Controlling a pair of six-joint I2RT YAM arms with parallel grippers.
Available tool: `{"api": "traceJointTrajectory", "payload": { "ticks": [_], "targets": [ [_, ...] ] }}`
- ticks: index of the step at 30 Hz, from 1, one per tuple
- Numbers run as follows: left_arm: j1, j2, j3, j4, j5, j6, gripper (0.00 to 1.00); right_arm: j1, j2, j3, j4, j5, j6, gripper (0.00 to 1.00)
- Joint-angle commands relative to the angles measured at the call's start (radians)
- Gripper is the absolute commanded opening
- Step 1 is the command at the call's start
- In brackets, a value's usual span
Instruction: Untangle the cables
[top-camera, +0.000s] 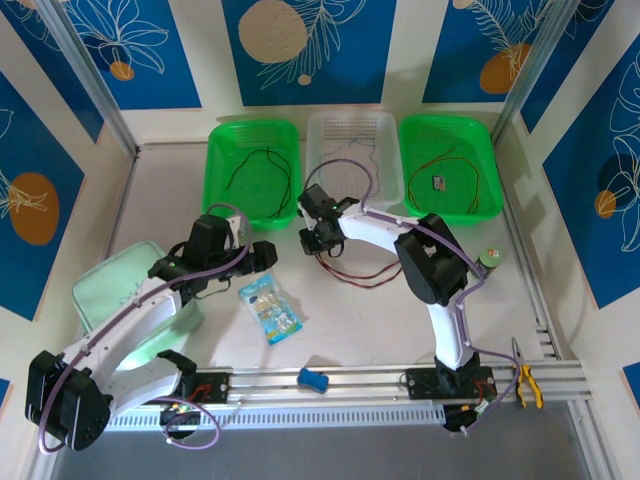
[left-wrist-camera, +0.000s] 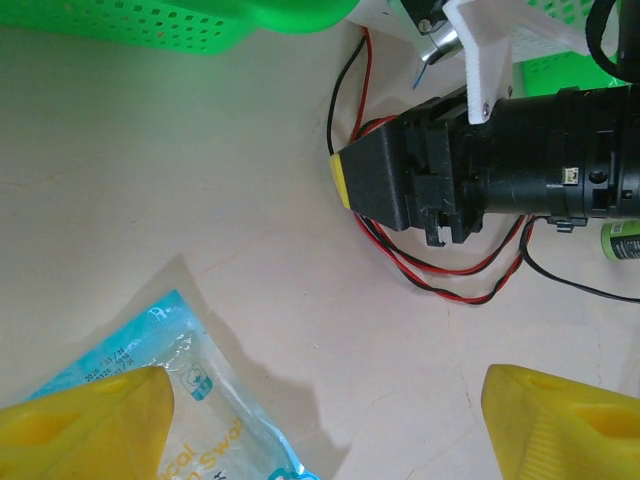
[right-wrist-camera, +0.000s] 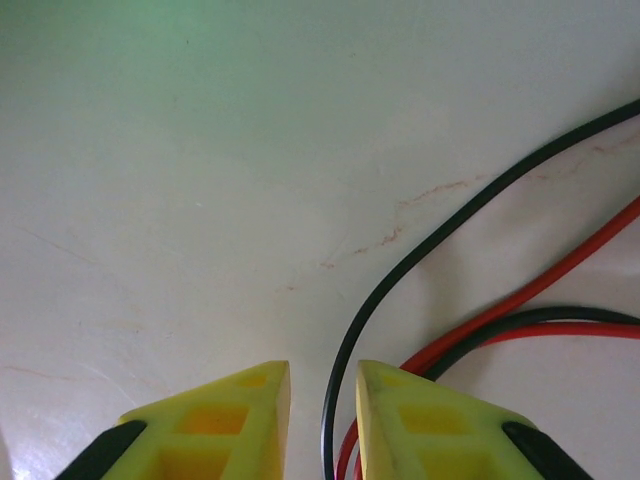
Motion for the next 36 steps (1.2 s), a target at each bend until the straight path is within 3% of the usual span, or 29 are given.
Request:
{"api": "traceJointTrajectory", "payload": {
  "ticks": [1,18,23,27,36],
  "targets": [
    [0.011,-0.019,-0.008,-0.020,0.019,0.010,0.81,-0.004,0.027,0.035,-0.034,0.002,0.015,0.25],
    [0.012,-0.023,-0.004,-0.020,0.020,0.006,0.81,0.010,0.077,0.047,-0.044,0.024,0.007,0.19],
    [0.013,-0.031,0.002,-0.027,0.018,0.006,0.81,0.025,0.067,0.040,-0.045,0.069,0.004,0.07],
    [0.012,-0.035,0.011,-0.035,0.018,0.006,0.81,0.030,-0.006,-0.011,-0.022,0.084,0.001,0.01],
    [0.071,-0.020,0.160,-0.130,0.069,0.068,0.81,0.030,-0.264,-0.185,0.055,0.018,-0.008,0.00]
  ]
}}
